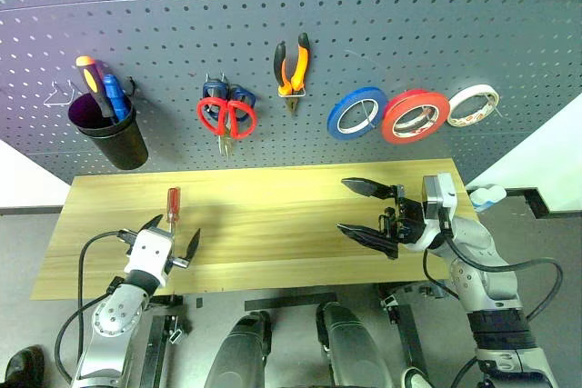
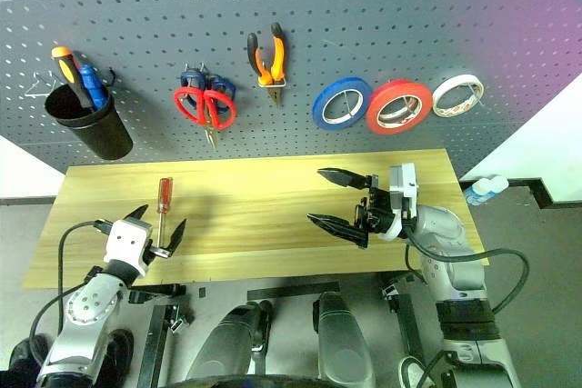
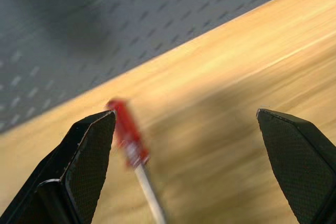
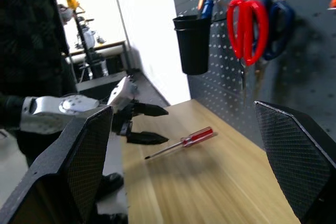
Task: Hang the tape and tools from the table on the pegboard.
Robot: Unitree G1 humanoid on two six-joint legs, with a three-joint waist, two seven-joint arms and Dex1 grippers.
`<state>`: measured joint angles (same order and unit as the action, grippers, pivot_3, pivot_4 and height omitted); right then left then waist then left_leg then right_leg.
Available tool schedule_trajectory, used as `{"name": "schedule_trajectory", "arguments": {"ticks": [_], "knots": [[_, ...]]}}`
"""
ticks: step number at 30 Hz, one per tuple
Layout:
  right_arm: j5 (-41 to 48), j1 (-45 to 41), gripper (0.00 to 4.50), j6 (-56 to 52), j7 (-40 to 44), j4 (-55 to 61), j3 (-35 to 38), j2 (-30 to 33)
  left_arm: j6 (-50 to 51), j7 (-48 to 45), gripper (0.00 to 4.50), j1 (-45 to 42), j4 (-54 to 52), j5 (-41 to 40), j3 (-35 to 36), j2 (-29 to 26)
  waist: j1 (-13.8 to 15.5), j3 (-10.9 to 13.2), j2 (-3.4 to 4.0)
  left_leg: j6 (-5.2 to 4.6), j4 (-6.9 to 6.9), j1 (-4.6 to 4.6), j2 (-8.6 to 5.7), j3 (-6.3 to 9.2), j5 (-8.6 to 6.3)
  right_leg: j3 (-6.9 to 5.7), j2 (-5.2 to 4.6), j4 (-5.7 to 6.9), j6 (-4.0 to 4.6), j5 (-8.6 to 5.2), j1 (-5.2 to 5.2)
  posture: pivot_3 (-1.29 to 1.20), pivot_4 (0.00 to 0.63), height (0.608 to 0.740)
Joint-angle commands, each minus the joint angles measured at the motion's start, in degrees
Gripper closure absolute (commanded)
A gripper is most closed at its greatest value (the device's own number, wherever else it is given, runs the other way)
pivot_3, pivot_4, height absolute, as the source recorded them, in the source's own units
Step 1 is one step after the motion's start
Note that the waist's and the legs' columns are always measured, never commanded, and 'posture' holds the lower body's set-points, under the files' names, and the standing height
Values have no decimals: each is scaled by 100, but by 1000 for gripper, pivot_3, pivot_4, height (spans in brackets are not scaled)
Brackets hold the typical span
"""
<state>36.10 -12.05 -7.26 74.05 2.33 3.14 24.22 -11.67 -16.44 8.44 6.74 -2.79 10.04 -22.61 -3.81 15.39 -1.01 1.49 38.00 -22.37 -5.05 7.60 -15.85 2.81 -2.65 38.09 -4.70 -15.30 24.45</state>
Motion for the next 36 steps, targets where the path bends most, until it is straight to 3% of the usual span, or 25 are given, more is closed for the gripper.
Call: {"name": "schedule_trajectory", "arguments": {"ticks": [1,14,23,36], "knots": [[36,64,0,-7,26,246,-2,100,358,174,20,-259,162,-290,462,-96,2,1,-2,0,1,0,0,0,0,0,0,0,0,0,0,-97,253,740],[226,613,0,-450,-178,842,130,517,414,86,20,-1197,1014,-335,588,-295,-20,51,-9,-8,-3,-3,2,-1,-5,6,-1,-6,1,-1,1,-90,365,740],[439,1152,0,-787,-458,1473,290,730,549,119,20,-1658,1634,-353,687,-458,-3,351,-25,-13,-3,-11,4,0,-8,7,-3,-12,1,-2,4,-105,426,740],[554,1414,0,-937,-783,1840,395,837,1203,-94,20,-2232,2386,-383,460,-322,-21,628,-46,-16,-5,-41,4,-2,-9,7,-4,-16,-2,-3,32,-141,451,740]]}}
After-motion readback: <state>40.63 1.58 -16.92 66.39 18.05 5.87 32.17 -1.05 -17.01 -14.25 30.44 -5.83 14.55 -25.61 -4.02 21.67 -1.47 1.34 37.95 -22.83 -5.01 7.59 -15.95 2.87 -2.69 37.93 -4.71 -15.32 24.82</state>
